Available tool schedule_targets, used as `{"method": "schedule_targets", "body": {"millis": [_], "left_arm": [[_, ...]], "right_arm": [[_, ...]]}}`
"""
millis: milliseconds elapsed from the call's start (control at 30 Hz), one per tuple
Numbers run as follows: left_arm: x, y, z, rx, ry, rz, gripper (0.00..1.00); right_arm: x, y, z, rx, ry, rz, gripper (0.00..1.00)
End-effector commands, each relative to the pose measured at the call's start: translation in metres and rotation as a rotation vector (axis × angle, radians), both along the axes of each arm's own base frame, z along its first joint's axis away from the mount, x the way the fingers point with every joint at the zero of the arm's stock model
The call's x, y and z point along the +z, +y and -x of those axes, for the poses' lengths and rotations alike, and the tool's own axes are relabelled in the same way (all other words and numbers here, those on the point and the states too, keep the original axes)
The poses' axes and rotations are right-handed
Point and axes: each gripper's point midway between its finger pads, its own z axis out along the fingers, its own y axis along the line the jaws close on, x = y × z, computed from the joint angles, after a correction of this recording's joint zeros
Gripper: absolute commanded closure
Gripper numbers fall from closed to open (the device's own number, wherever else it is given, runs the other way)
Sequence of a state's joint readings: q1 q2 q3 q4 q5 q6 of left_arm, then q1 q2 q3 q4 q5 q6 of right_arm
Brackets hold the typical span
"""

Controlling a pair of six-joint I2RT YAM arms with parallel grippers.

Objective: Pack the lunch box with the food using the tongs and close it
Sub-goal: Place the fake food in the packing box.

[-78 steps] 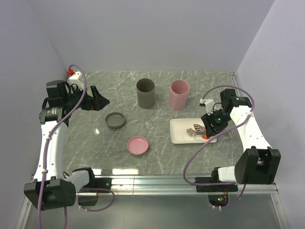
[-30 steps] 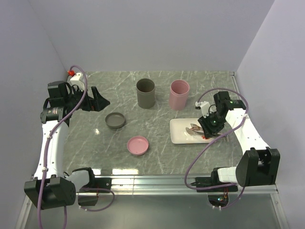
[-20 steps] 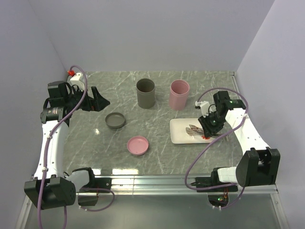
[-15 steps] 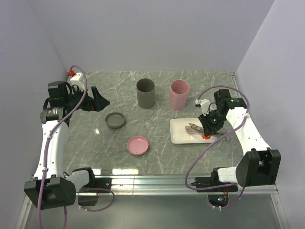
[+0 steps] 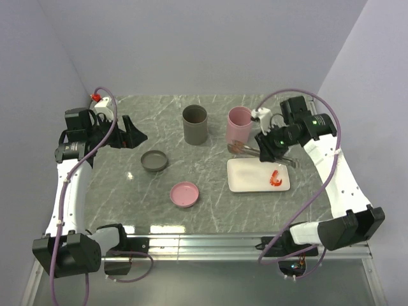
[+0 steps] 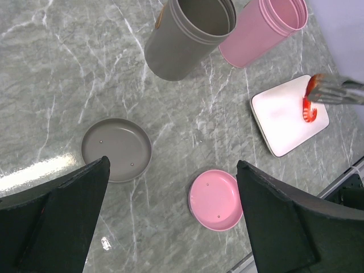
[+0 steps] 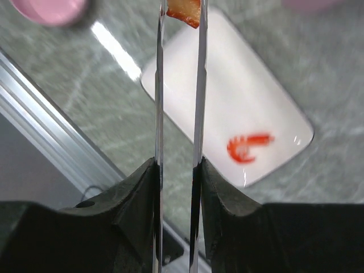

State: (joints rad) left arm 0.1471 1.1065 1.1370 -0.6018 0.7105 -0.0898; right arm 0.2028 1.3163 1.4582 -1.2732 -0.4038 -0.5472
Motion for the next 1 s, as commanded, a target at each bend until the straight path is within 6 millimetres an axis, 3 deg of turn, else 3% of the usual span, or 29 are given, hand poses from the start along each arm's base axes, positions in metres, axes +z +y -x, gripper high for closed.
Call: {"method": "schedule_targets", "body": {"millis": [0,33,100,133,167,333,600,800,967], "left_arm": [[0.01,-0.002,-0.007,-0.023,-0.046,0.001,0.01],[0.011,-0.002,-0.007,-0.023,-0.048,0.002,0.0],[0.008,-0.001,-0.008,-0.02,-0.04,0.005,0.01],[0.008,-0.002,-0.009,-0.021,-0.038,0.007,0.01],[0.007,-0.002,-0.01,-0.022,-0.038,0.005,0.01],[0.008,0.0,-0.013,-0.015,-0.032,-0.001,0.01],[0.006,0.002,-0.017,-0.006,-0.024,0.002,0.01],[0.005,0.002,-0.018,-0.008,-0.024,0.0,0.0],[0.003,0.002,-0.016,-0.005,-0.023,0.003,0.01]], "right_arm": [[0.036,0.041,-0.016,0.043,-0.058,-0.115,0.66],[0.053,0.048,-0.026,0.048,-0.104,-0.136,0.66],[0.06,0.065,-0.044,0.057,-0.112,-0.158,0.66],[0.081,0.073,-0.054,0.064,-0.164,-0.184,0.66],[0.088,0.078,-0.061,0.061,-0.177,-0.197,0.66],[0.101,0.114,-0.104,0.091,-0.24,-0.229,0.66],[0.094,0.155,-0.158,0.049,-0.264,-0.273,0.66],[0.07,0.167,-0.171,0.04,-0.25,-0.237,0.65],[0.063,0.166,-0.176,0.025,-0.247,-0.218,0.61]]}}
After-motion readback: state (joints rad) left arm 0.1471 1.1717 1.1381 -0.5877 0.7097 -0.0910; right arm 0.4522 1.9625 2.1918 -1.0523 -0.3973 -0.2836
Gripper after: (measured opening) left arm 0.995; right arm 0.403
